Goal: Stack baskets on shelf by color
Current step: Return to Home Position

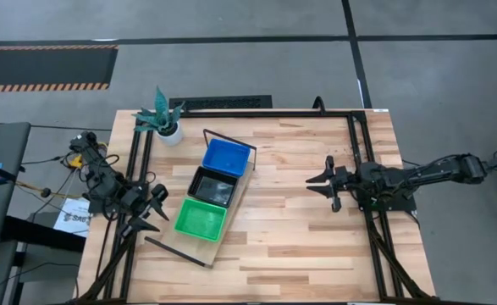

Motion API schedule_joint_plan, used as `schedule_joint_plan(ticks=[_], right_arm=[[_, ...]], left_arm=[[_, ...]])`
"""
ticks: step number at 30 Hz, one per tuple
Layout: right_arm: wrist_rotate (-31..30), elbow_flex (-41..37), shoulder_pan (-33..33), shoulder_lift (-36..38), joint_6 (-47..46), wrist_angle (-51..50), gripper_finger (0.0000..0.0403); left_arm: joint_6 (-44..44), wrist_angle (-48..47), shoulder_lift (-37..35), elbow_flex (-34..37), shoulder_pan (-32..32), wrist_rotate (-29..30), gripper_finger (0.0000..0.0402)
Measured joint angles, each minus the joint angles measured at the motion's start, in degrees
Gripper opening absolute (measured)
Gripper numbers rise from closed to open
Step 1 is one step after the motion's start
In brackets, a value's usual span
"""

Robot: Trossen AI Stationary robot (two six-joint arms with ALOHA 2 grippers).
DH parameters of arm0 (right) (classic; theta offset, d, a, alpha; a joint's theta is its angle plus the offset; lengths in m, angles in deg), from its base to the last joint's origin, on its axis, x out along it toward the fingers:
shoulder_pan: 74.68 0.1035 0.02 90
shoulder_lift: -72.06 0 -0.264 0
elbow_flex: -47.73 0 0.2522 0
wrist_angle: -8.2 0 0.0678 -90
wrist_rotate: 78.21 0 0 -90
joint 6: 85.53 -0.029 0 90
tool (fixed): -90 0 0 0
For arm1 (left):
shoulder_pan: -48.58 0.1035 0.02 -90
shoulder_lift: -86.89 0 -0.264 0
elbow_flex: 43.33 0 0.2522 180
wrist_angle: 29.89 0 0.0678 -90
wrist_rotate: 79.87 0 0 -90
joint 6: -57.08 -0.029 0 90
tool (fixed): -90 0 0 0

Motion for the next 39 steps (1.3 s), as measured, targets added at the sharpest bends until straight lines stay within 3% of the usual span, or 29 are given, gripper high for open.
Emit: schedule_joint_plan(ticks=[7, 11, 12, 15, 17, 18, 22, 24, 31, 39], right_arm=[[-0.4, 0.0, 0.1, 0.0, -2.1, -0.9, 0.0118], [-5.2, 0.3, -1.0, 0.4, -7.5, 6.3, 0.0118], [-4.6, 0.3, -1.2, 1.1, -6.6, 9.2, 0.0118], [4.8, 0.3, -1.1, 5.4, -2.2, 15.1, 0.0118], [7.9, 0.0, -0.7, 9.5, -1.0, 11.2, 0.0118], [6.5, 0.0, -0.7, 11.8, -1.1, 7.8, 0.0118], [-12.5, 0.0, -1.5, 21.4, -1.8, -0.3, 0.0118], [-16.8, 0.0, -1.8, 24.9, -0.2, -6.8, 0.0118], [-17.2, 0.0, -1.9, 24.4, -2.9, -18.1, 0.0118], [-17.1, 0.1, -1.7, 22.6, -3.0, -18.8, 0.0118]], left_arm=[[3.8, -4.2, 0.0, 0.0, 0.0, 0.4, 0.0169], [6.2, -6.4, 0.2, -0.2, 0.0, 0.6, 0.0169], [9.1, -6.8, 0.2, -0.3, 0.0, 0.3, 0.0169], [12.4, -6.3, 0.0, -0.3, 0.0, 0.0, 0.0169], [11.7, -5.3, 0.0, -0.3, 0.0, -1.6, 0.0169], [11.5, -4.7, 0.0, -0.4, 0.0, -2.9, 0.0169], [10.7, -3.5, 0.0, -0.5, 0.0, -11.6, 0.0169], [9.8, -4.0, 0.0, -0.5, 0.0, -15.3, 0.0169], [8.6, -9.5, 0.0, -0.6, 0.0, -14.4, 0.0169], [6.5, -9.4, 0.0, -0.6, 0.0, -13.0, 0.0169]])
